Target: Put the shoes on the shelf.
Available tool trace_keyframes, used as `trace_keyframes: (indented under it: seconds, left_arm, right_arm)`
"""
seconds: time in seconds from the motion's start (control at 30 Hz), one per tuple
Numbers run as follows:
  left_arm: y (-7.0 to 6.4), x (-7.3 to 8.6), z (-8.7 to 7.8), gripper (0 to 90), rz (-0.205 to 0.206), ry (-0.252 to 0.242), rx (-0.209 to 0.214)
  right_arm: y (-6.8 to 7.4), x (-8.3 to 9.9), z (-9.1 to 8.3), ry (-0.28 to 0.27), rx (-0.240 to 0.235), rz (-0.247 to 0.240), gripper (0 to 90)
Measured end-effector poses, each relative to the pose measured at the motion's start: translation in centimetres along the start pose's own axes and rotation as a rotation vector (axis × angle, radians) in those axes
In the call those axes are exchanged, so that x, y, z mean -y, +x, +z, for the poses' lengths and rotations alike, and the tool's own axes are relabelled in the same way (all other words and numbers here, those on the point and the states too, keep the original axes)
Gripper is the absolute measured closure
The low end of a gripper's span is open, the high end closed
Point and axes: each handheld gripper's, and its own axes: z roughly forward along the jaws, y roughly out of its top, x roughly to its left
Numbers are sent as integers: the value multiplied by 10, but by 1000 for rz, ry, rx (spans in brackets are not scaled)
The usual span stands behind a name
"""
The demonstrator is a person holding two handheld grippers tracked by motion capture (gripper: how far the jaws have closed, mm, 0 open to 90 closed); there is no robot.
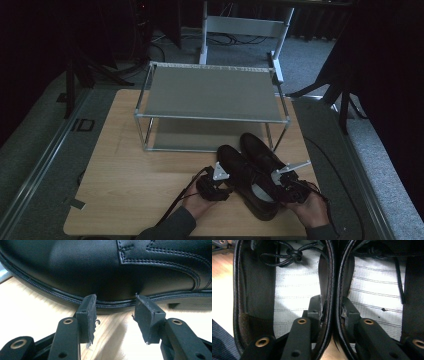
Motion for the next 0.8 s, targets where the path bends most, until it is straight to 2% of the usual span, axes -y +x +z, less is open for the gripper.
trace_keyframes:
  seconds: [0.17, 0.33, 0.47, 0.53, 0.6, 0.8]
  left_arm:
    - [0, -2, 0, 520, -3, -7, -8]
    - [2, -3, 2, 519, -6, -13, -5]
    - [1, -6, 2, 517, -5, -18, -16]
    - [2, -6, 3, 516, -6, -7, -11]
    - [3, -5, 4, 516, -14, -8, -6]
    - [9, -6, 0, 531, -42, -27, -7]
  right_arm:
    - [-2, 1, 0, -16, -5, 3, 768]
    - [2, 3, 0, -35, 13, -2, 784]
    - [-2, 6, -1, -67, -12, 8, 789]
    - [0, 7, -2, -94, 4, -15, 789]
    - [3, 7, -3, -111, 24, -25, 790]
    - [5, -2, -5, -124, 24, -27, 791]
